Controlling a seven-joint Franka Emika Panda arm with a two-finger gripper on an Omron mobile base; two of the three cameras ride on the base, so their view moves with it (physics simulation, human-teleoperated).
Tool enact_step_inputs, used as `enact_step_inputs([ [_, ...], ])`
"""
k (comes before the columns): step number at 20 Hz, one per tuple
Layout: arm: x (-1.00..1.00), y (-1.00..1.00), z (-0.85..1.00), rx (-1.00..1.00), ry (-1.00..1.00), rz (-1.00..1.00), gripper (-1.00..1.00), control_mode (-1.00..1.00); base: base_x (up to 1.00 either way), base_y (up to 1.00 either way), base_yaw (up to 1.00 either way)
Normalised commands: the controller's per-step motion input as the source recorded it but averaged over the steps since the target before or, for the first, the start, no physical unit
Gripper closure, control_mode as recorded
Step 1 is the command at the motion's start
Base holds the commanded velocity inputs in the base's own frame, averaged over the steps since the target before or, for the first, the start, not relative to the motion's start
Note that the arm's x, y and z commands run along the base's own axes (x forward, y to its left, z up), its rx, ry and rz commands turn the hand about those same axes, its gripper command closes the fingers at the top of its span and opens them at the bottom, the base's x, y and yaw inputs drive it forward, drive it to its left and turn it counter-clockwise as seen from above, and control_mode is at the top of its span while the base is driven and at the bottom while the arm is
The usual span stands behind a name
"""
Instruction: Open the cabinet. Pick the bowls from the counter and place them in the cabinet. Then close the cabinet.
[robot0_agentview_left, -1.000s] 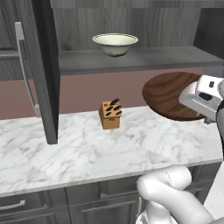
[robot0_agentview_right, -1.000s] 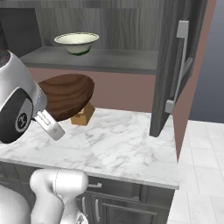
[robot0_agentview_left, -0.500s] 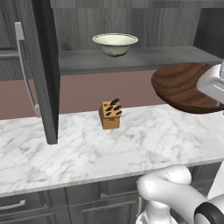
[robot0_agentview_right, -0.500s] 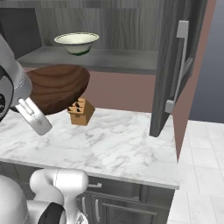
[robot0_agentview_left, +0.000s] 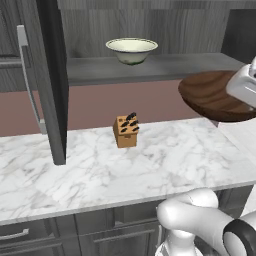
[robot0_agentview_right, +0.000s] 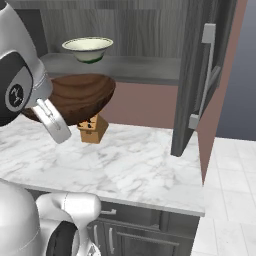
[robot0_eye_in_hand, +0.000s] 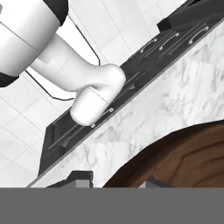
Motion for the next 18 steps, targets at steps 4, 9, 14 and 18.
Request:
enact_step_inputs([
  [4,0.0,-0.19,0.0,0.0,-0.18,-0.03,1.0,-1.0,0.0,0.0,0.0],
  [9,-0.08,-0.04,0.0,0.0,-0.36,-0.01,1.0,-1.0,0.0,0.0,0.0],
  [14,0.03,0.0,0.12,0.0,-0.16,0.0,1.0,-1.0,0.0,0.0,0.0],
  [18,0.19,-0.03,0.44,0.0,0.0,0.0,1.0,-1.0,0.0,0.0,0.0],
])
